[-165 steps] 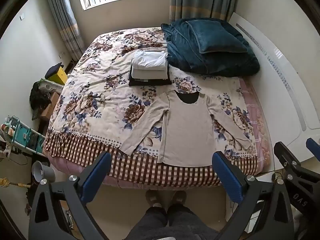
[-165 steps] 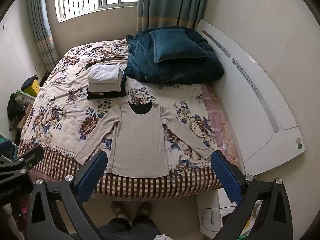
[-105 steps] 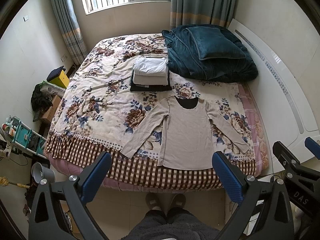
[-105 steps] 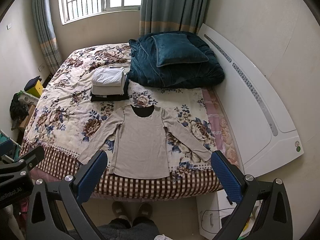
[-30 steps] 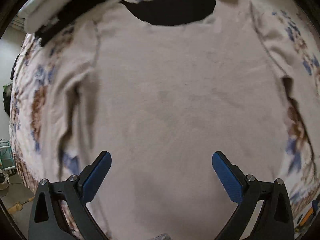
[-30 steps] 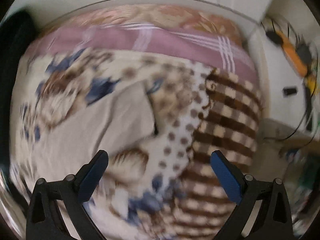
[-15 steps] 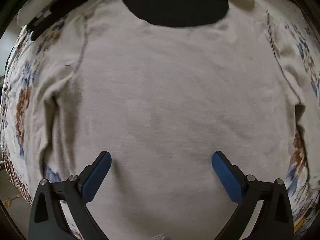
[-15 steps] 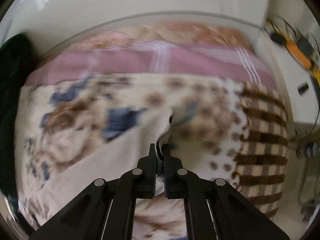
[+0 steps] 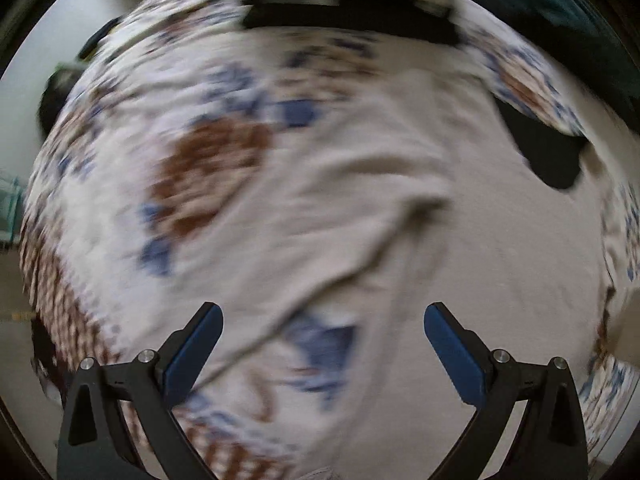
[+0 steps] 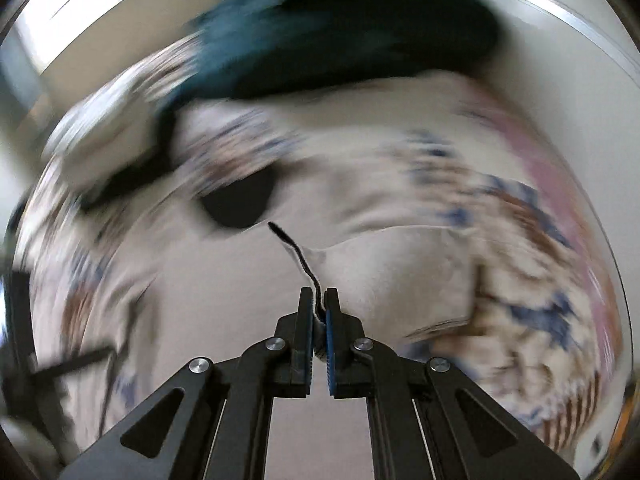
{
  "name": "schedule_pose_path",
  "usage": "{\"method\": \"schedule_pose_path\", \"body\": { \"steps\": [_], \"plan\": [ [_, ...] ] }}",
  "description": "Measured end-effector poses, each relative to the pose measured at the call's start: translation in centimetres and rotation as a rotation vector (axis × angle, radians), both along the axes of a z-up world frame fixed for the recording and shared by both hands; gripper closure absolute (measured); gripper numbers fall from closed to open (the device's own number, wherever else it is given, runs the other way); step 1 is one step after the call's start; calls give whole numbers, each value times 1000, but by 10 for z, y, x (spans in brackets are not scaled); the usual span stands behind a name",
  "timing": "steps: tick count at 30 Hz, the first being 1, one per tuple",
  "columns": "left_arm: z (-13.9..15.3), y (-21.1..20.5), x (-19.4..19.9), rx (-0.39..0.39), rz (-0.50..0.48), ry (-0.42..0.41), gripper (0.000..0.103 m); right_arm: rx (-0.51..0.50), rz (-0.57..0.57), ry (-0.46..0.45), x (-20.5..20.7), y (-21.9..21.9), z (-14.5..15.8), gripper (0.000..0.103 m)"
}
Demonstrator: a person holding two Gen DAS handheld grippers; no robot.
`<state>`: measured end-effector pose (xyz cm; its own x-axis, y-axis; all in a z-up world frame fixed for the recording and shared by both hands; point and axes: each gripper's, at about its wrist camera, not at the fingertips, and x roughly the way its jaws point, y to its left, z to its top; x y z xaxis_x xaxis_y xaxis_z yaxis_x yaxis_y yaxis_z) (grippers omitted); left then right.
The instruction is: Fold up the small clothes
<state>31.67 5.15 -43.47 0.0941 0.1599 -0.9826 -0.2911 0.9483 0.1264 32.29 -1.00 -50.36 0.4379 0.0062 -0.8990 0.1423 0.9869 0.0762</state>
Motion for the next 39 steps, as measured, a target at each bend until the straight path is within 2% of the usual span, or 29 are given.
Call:
{"method": "schedule_pose_path", "body": {
  "steps": [3, 6, 10, 13, 16, 21, 23, 25, 27, 29, 30, 31, 33, 36, 39],
  "plan": [
    [4, 46, -28, 41, 78, -5, 0, 21, 211, 49, -22, 87, -18, 98],
    [3, 77, -50, 66, 139, 8, 0, 14, 366, 91, -56, 137, -40, 98],
    [-7, 106, -71, 79, 192, 38, 0, -53, 555, 157, -109, 194, -74, 98],
    [-14, 116, -82, 86, 211, 47, 0, -107, 669, 201, -142, 206, -94, 98],
    [-17, 118, -88, 89, 218, 55, 0, -146, 744, 232, -166, 203, -101, 98],
    [-21, 118, -99, 78, 230, 73, 0, -173, 810, 275, -185, 197, -104, 98],
    [-23, 120, -104, 71, 241, 82, 0, -182, 843, 324, -188, 201, -108, 97],
    [-26, 123, -112, 51, 263, 98, 0, -149, 819, 370, -186, 194, -107, 93],
    [-27, 128, -122, 29, 299, 105, 0, -64, 779, 434, -177, 181, -101, 70],
    [-27, 134, -132, 24, 332, 110, 0, 0, 713, 444, -167, 164, -88, 56],
    [-29, 137, -138, 20, 350, 116, 0, 30, 660, 437, -161, 152, -79, 52],
    [-31, 139, -143, 15, 368, 126, 0, 85, 593, 438, -153, 134, -68, 52],
    [-35, 145, -152, 7, 401, 139, 0, 130, 489, 423, -136, 107, -55, 52],
    [-44, 155, -162, -28, 470, 145, 0, 130, 286, 410, -103, 48, -51, 52],
    [-59, 175, -178, -216, 655, 101, 0, 53, 158, 389, -64, 5, -58, 52]
  ]
}}
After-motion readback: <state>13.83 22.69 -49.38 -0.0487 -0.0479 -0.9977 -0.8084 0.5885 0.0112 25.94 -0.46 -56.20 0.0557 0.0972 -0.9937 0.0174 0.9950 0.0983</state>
